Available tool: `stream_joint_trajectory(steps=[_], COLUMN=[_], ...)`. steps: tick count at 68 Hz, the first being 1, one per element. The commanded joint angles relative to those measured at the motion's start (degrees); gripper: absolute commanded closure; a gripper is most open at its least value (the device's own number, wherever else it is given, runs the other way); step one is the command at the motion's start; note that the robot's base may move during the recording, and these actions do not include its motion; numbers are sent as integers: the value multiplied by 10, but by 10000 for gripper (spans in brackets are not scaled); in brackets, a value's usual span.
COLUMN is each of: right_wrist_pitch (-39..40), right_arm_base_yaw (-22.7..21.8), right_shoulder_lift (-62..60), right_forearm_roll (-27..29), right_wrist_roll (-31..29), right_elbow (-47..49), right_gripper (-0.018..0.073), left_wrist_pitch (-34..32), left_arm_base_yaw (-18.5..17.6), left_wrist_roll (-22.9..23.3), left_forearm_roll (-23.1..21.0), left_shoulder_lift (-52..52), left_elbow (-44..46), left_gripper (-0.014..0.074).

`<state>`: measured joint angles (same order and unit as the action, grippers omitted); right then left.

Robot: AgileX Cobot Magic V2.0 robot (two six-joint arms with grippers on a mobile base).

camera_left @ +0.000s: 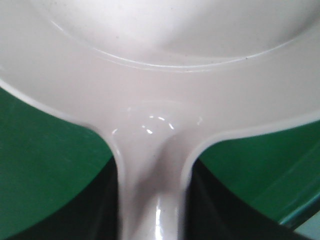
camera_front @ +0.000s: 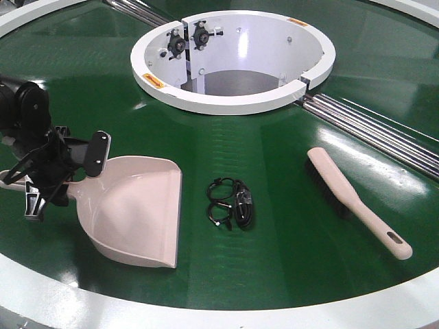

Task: Clean and inspect green conveyor with broom and dustpan

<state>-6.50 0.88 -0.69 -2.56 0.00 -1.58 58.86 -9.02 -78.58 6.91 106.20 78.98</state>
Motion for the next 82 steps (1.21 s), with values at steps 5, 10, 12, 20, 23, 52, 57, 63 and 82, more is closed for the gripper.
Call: stream_joint_trajectory(steps=[5,10,12,20,23,52,57,63,82], right_wrist_pitch=[38,38,38,38,38,135,159,149,3], right_arm_base_yaw=[-1,-1,-1,-1,-1,-1,-1,-1,-1], right_shoulder_lift=[-6,-6,-6,-6,-6,-6,-5,12,224], right_forearm_roll=[0,0,0,0,0,38,47,47,46], right_wrist_roll=[0,0,0,0,0,38,41,40,24], right_elbow=[-2,-2,-2,-2,-2,2,16,63,261], right_gripper=[568,568,568,568,568,568,568,568,568], left_wrist_pitch=[-13,-13,-13,-13,-13,-13,-13,-13,-13], left_arm_base_yaw=[-4,-4,-4,-4,-4,-4,-4,-4,-4], left_wrist_roll=[10,10,10,10,10,10,10,10,10], left_forearm_roll=[-8,-8,-8,-8,-8,-8,-8,-8,-8], left_shoulder_lift=[-26,-26,-26,-26,-26,-26,-26,-26,-26], left_elbow=[16,16,16,16,16,16,16,16,16], left_gripper=[521,521,521,521,521,521,521,521,521])
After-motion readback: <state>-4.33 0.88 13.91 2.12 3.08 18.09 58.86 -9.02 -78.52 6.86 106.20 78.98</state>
